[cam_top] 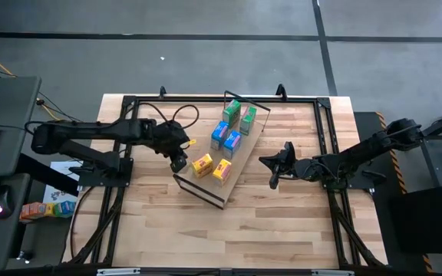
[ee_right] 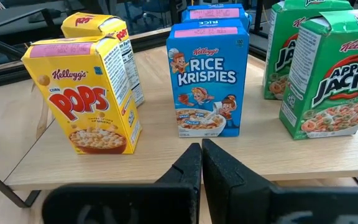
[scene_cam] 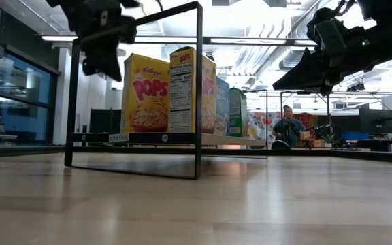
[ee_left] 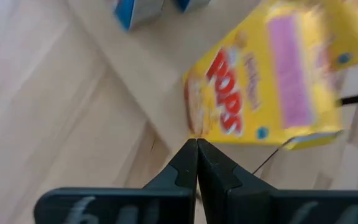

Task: Stack cereal on shelf
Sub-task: Put the yellow cereal box aligned with the other yellow cereal box on the shelf

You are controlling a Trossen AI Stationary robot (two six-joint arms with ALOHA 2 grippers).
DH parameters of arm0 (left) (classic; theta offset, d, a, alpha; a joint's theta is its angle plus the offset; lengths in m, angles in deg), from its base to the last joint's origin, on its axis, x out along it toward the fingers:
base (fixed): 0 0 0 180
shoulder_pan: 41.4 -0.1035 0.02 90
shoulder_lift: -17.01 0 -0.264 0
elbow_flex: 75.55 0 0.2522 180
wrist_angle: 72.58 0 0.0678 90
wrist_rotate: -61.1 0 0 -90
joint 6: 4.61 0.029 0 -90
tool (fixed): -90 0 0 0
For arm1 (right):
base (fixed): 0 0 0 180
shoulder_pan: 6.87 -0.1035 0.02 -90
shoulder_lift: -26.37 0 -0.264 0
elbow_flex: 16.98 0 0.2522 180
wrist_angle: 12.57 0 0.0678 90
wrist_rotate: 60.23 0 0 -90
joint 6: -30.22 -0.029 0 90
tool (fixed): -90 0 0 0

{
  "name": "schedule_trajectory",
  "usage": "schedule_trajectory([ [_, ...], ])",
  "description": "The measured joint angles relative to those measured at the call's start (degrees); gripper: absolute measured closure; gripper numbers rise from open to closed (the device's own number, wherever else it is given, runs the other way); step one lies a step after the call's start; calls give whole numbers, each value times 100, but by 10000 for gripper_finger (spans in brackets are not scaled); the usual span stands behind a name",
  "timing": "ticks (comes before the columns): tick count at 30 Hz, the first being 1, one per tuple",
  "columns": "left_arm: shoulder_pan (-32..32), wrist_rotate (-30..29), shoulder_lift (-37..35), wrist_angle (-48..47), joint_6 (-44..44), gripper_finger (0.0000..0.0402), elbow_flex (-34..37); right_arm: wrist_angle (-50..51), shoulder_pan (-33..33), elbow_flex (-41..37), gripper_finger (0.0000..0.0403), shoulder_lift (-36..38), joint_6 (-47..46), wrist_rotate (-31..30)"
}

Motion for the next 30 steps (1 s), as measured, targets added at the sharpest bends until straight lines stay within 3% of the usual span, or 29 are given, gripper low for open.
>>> schedule_trajectory([
  [7, -52, 485, 476, 80, 38, 401, 2, 0, -2, 0, 402, 1, -2, 0],
  [13, -40, 520, 769, 157, 50, 401, 2, 27, 0, 0, 402, 1, -2, 0],
  [30, 487, 745, 784, 508, -163, 401, 2, 39, 0, 0, 402, -1, -2, 0],
])
